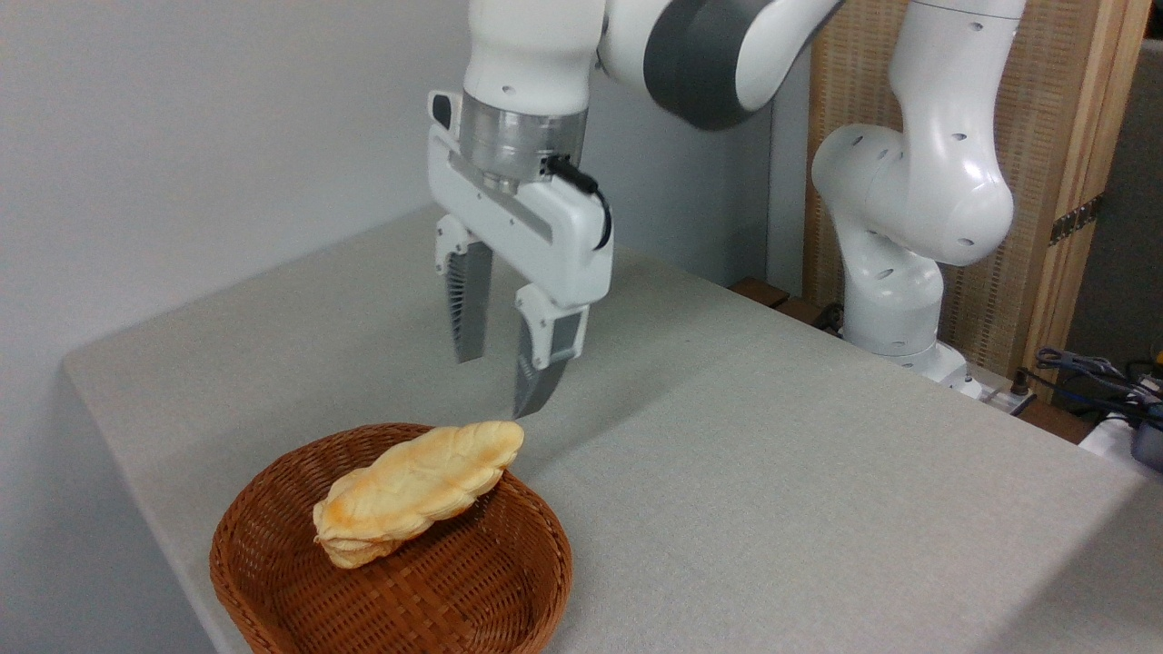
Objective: Put bread into the basket
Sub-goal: 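Open the gripper and raise it away from the basket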
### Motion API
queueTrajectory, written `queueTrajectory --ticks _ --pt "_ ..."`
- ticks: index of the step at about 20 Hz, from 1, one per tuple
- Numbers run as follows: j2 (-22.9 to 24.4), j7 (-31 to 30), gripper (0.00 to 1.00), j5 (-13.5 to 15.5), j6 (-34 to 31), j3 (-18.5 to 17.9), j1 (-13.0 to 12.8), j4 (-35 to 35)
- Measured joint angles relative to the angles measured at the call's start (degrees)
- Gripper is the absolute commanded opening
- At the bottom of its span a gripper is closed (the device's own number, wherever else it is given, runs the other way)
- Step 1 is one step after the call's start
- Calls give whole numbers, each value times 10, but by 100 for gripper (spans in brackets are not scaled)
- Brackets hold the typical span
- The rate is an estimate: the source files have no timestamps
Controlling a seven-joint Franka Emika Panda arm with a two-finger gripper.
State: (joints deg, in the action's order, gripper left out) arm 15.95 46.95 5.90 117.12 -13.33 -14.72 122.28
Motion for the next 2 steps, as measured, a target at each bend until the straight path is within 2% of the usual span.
queueTrajectory --ticks 2 --pt "3 -49 100 -17 -40 8 0 -15"
